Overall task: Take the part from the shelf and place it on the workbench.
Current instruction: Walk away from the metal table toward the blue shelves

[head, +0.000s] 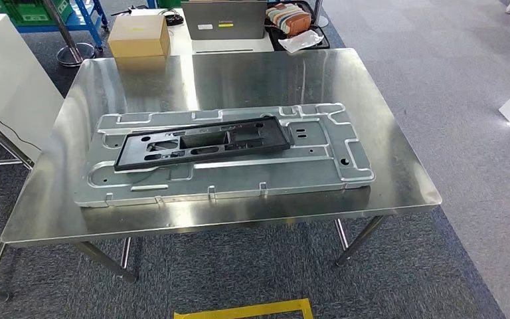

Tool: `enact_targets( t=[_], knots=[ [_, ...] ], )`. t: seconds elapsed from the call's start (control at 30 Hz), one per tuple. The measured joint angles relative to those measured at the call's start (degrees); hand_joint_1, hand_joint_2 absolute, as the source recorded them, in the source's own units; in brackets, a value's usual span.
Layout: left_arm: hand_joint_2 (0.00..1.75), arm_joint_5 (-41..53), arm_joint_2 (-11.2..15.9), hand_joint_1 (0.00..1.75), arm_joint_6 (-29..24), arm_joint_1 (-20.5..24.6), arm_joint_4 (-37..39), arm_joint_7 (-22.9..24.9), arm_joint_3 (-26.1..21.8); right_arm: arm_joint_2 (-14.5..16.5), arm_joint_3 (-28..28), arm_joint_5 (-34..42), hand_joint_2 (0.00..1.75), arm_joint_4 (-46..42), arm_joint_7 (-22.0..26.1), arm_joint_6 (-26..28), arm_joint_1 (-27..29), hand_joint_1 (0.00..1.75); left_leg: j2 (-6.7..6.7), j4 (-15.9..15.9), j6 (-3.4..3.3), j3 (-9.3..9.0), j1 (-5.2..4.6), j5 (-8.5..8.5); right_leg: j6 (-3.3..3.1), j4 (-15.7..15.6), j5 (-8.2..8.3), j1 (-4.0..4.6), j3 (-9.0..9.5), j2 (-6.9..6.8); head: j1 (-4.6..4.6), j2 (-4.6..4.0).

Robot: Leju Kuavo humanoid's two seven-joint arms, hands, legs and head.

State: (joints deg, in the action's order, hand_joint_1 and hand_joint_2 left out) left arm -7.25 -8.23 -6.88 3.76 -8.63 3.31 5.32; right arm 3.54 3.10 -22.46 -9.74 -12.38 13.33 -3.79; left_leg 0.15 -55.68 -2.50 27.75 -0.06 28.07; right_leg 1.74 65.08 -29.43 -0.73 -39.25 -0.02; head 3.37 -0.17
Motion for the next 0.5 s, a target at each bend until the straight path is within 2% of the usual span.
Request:
enact_targets(
  t=[0.03,0.07,0.1,0.13,0.17,0.2,0.23,0.27,0.3,0.33,0.37,0.4,0.43,0.47,0.5],
  knots=[
    [0.0,-0.1,0.0,0.0,-0.1,0.0,0.0,0.1,0.0,0.1,0.0,0.1,0.0,0.0,-0.1,0.0,0.0,0.0,0.02,-0.1,-0.09,0.87,-0.06,-0.68,0.16,3.8,-2.65,-0.03,-0.84,0.0,0.01,0.0],
    [0.0,-0.2,0.0,0.0,-0.2,-0.1,0.0,0.1,0.0,0.1,0.0,0.3,0.0,0.0,-0.1,0.1,0.0,0.0,0.06,-0.2,-0.07,1.78,-0.13,-1.33,0.28,7.1,-3.95,-0.04,-1.28,0.0,0.0,0.0],
    [0.0,-0.3,0.1,0.0,-0.3,-0.1,0.0,0.2,0.0,0.2,0.0,0.5,0.0,0.0,0.0,0.3,0.0,0.0,0.11,-0.4,-0.02,2.71,-0.19,-1.94,0.3,9.0,-3.74,-0.04,-1.02,-0.01,0.01,0.0],
    [0.0,-0.4,0.1,0.0,-0.3,-0.1,0.0,0.3,0.0,0.3,0.0,0.6,0.0,0.0,0.1,0.5,0.0,0.0,0.14,-0.7,0.07,3.69,-0.26,-2.51,0.21,8.9,-2.41,-0.03,0.23,-0.01,0.02,0.0],
    [0.0,-0.5,0.2,0.0,-0.4,-0.1,0.0,0.5,0.0,0.3,0.0,0.7,0.0,0.0,0.2,0.8,0.0,0.0,0.15,-0.9,0.17,4.65,-0.32,-3.0,-0.02,6.8,-0.73,0.01,2.53,0.0,0.02,0.0],
    [0.0,-0.6,0.2,0.0,-0.4,-0.1,0.0,0.6,0.0,0.4,0.0,0.6,0.0,0.0,0.3,1.0,-0.1,0.0,0.13,-1.2,0.28,5.43,-0.36,-3.45,-0.4,2.9,0.32,0.11,5.68,0.02,0.02,0.0],
    [0.0,-0.7,0.2,0.0,-0.5,-0.1,0.0,0.7,0.0,0.4,0.0,0.6,0.0,-0.1,0.5,1.2,-0.2,0.0,0.11,-1.5,0.46,6.04,-0.46,-3.86,-0.84,-1.9,0.34,0.28,9.05,0.03,0.02,0.0],
    [0.0,-0.7,0.2,0.0,-0.5,-0.1,0.0,0.8,0.0,0.4,0.0,0.4,0.0,-0.1,0.7,1.4,-0.2,0.0,0.11,-1.6,0.72,6.37,-0.49,-4.3,-1.16,-5.7,-0.11,0.45,11.56,0.01,0.02,0.0],
    [0.0,-0.8,0.2,0.0,-0.6,-0.1,0.0,0.8,0.0,0.4,0.0,0.3,0.0,-0.2,0.9,1.5,-0.3,0.0,0.14,-1.6,1.03,6.56,-0.45,-4.76,-1.45,-8.2,-0.69,0.7,13.07,0.0,0.02,0.0],
    [0.0,-0.8,0.2,0.0,-0.6,-0.1,0.0,0.9,0.0,0.5,0.0,0.2,0.0,-0.2,1.0,1.6,-0.4,0.0,0.16,-1.5,1.4,6.67,-0.41,-5.25,-1.64,-9.5,-0.86,0.88,13.52,-0.02,0.02,0.0],
    [0.0,-0.8,0.2,0.0,-0.6,-0.1,0.0,0.9,0.0,0.6,0.0,0.1,0.0,-0.2,1.0,1.7,-0.3,0.0,0.17,-1.4,1.75,6.77,-0.37,-5.66,-1.83,-9.7,-0.34,0.84,13.22,-0.07,0.01,0.0],
    [0.0,-0.8,0.2,0.0,-0.7,-0.2,0.0,1.0,0.0,0.7,0.0,0.1,0.0,-0.2,1.0,1.8,-0.4,0.0,0.12,-1.6,2.06,7.05,-0.3,-5.42,-2.17,-9.9,0.27,0.76,12.85,-0.2,0.01,0.0],
    [0.0,-0.8,0.3,0.0,-0.7,-0.2,0.0,1.0,0.0,0.8,0.0,0.1,0.0,-0.2,1.0,1.9,-0.4,0.0,0.06,-2.5,2.34,7.53,-0.29,-4.17,-2.53,-10.1,0.97,0.58,12.3,-0.36,0.02,0.0],
    [0.0,-0.8,0.3,0.0,-0.7,-0.3,0.0,1.0,0.0,0.9,0.0,0.1,0.0,-0.2,1.0,1.9,-0.4,0.0,0.0,-4.5,2.62,8.28,-0.22,-1.79,-2.83,-10.3,1.73,0.41,11.59,-0.5,0.02,0.0],
    [0.0,-0.8,0.3,0.0,-0.7,-0.3,0.0,1.0,0.0,0.9,0.0,0.0,0.0,-0.2,1.0,1.9,-0.4,0.0,-0.04,-7.6,2.88,9.21,-0.05,1.3,-3.02,-10.3,2.41,0.4,10.73,-0.62,0.02,0.0]
  ],
)
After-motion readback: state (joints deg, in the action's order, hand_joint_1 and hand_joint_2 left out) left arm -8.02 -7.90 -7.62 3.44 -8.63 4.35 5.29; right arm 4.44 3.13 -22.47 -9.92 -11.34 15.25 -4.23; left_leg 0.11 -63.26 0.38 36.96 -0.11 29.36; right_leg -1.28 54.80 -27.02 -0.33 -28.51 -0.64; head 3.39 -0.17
